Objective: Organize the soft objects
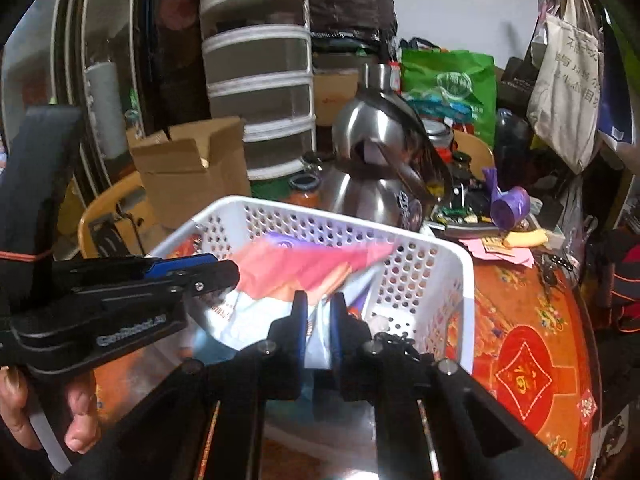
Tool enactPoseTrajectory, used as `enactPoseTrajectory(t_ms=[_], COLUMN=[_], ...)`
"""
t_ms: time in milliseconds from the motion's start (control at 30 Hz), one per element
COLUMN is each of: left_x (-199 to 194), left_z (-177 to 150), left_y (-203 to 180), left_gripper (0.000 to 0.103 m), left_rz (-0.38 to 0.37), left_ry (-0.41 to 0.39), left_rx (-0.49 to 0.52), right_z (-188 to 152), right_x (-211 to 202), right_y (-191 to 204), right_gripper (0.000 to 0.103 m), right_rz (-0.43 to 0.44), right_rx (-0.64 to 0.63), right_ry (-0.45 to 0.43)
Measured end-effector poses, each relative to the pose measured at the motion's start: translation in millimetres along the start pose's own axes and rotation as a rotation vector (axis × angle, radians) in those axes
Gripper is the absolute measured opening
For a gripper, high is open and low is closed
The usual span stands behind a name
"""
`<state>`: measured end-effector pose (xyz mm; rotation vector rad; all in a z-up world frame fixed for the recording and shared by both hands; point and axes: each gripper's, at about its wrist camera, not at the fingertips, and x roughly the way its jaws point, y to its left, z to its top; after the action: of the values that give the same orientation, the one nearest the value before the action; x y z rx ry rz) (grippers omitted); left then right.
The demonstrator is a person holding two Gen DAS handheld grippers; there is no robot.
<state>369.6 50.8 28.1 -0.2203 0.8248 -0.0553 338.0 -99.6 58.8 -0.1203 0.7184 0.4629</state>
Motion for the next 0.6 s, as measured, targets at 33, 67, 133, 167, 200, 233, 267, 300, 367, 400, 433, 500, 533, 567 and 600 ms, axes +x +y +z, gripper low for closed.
enactPoseTrajectory(t_ms=[33, 67, 133, 167, 200, 233, 267, 300, 367, 400, 433, 500, 533, 567, 600], left_x=[2.5, 4.5, 3.6, 2.5, 1.3, -1.8, -6.2, -13.3, -23.6, -26.4, -29.3, -38.4, -44.9, -52.4, -60.9], left_z=[-1.2, -2.3, -4.3, -5.7, -7.3, -9.2, -11.1, -13.1, -16.6, -17.8, -18.7, -21.5, -23.1, -25.6, -28.6], left_y=[-0.1, -0.4, -1.8, -3.1, -4.1, -4.8, -5.9, -6.8, -6.9, -5.7, -4.7, -3.3, -3.3, -3.0, -2.8], left_gripper=[0.017, 0.017, 0.019, 0.024, 0.037, 0.046, 0.065, 0.077, 0.085, 0.087, 0.087, 0.087, 0.087, 0.088, 0.090], left_rz=[0.003, 0.004, 0.014, 0.011, 0.015, 0.018, 0.019, 0.016, 0.023, 0.017, 0.017, 0.029, 0.037, 0.038, 0.029], left_ry=[0.009, 0.017, 0.020, 0.021, 0.025, 0.016, -0.006, -0.030, -0.059, -0.055, -0.051, -0.053, -0.059, -0.060, -0.064], left_rx=[0.004, 0.007, 0.022, 0.035, 0.046, 0.055, 0.067, 0.076, 0.084, 0.079, 0.073, 0.073, 0.076, 0.077, 0.075], right_z=[-1.0, -2.4, -6.0, -7.0, -9.0, -10.6, -12.6, -14.0, -16.3, -16.4, -16.5, -16.4, -17.7, -18.7, -20.5], right_x=[3.8, 8.1, 10.3, 10.6, 10.0, 10.2, 9.8, 8.3, 0.5, -3.4, -7.0, -13.3, -18.7, -23.2, -30.1], right_y=[-0.3, -1.1, -5.2, -7.9, -11.1, -13.9, -15.9, -16.8, -19.1, -19.8, -21.3, -25.5, -30.0, -32.8, -37.1], right_gripper=[0.012, 0.012, 0.015, 0.018, 0.027, 0.035, 0.052, 0.060, 0.069, 0.077, 0.081, 0.088, 0.088, 0.088, 0.089], right_rz=[-0.002, -0.014, -0.038, -0.035, -0.027, -0.027, -0.032, -0.039, -0.051, -0.048, -0.048, -0.055, -0.059, -0.054, -0.035], right_rx=[-0.007, -0.014, -0.011, 0.002, 0.018, 0.031, 0.033, 0.031, 0.037, 0.041, 0.043, 0.038, 0.050, 0.063, 0.085], right_ry=[0.017, 0.034, 0.036, 0.039, 0.044, 0.051, 0.057, 0.058, 0.034, 0.029, 0.028, 0.037, 0.037, 0.035, 0.033])
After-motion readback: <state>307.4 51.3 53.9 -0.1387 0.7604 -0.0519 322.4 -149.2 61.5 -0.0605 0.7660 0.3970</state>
